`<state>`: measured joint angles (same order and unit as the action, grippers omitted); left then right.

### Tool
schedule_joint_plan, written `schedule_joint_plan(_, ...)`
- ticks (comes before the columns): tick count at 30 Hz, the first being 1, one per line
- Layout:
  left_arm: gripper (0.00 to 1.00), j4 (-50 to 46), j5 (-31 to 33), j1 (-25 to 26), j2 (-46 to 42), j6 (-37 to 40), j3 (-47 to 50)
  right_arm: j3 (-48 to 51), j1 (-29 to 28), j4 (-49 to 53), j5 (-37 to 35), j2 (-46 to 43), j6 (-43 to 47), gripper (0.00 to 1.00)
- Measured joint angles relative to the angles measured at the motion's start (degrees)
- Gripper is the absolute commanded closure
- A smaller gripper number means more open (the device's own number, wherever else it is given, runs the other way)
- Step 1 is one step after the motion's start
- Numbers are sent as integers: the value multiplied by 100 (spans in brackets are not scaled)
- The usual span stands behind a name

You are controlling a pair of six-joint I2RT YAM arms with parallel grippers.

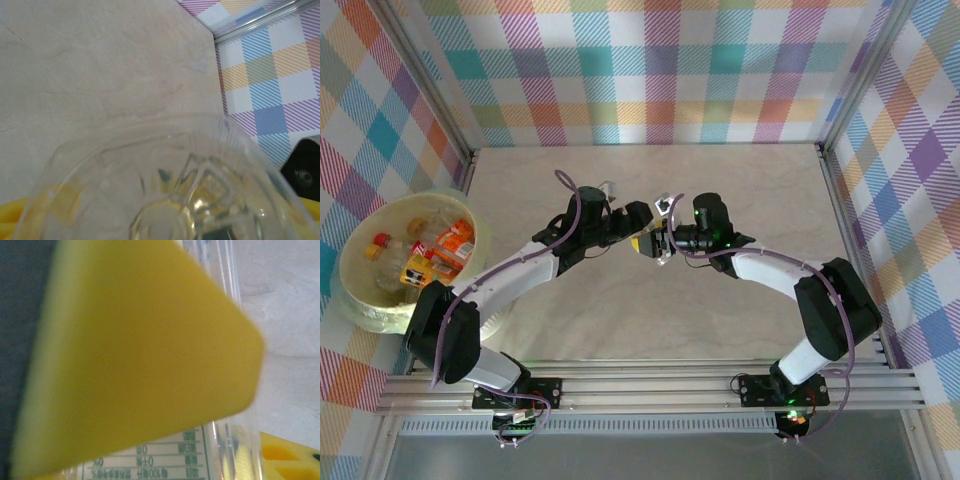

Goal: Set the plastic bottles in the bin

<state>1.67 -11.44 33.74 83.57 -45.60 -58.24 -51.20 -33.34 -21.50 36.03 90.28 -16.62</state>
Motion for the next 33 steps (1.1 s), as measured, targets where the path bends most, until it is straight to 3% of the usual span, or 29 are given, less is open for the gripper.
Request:
schedule_joint_plan(6,40,0,114,7,-83,-98,0,-98,-46,122,22,0,173,51)
schedule_joint_plan(14,47,33,579,37,-385,-188,131,-372,-50,457,101,0,358,21)
schedule_joint_plan(19,48,-96,990,37,-560,-164,234,-409,-61,699,61,-7,407,8)
schedule_joint_plan(20,47,-120,1054,37,-590,-151,249,-409,-61,745,42,-13,404,1)
schedule_joint_plan(25,47,-367,1419,37,-837,-48,260,-411,-61,883,-151,-157,407,0)
schedule_joint_plan(33,48,-1563,2479,35,-1781,483,133,-411,-61,1091,-592,-833,848,0)
